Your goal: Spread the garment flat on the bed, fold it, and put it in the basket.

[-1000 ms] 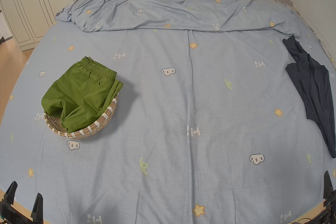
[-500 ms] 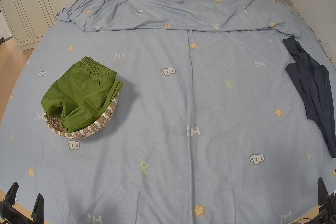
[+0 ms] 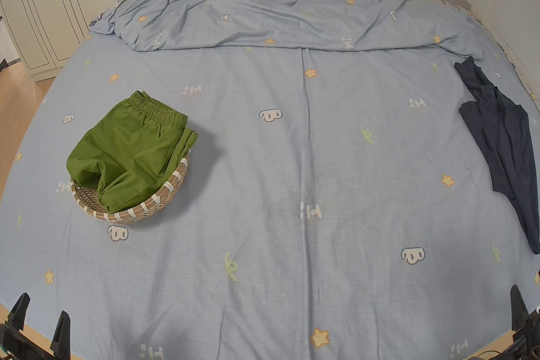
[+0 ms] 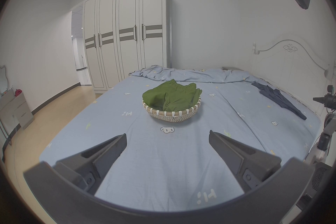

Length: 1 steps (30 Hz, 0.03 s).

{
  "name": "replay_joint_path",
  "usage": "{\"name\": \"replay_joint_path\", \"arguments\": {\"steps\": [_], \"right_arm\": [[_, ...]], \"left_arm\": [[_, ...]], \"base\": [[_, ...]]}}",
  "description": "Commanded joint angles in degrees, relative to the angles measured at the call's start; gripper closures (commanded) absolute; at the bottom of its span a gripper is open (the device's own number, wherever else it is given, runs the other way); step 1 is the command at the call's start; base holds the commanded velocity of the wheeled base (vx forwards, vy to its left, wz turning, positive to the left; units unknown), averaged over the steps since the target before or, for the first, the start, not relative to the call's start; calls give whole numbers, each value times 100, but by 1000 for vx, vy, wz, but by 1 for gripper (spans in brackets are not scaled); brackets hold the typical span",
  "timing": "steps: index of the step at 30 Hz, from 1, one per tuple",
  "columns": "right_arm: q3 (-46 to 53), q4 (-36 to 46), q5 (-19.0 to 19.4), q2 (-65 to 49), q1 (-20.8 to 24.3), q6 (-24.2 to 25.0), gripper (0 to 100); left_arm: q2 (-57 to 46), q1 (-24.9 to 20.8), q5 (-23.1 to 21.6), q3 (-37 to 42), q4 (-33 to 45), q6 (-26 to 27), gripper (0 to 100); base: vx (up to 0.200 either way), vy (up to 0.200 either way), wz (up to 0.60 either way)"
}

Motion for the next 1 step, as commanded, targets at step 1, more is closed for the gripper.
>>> {"name": "replay_joint_path", "arguments": {"steps": [1], "right_arm": [[84, -7, 1, -38, 2, -1, 0]], "left_arm": [[-27, -9, 2, 101, 0, 3, 0]], "base": [[0, 0, 0]]}}
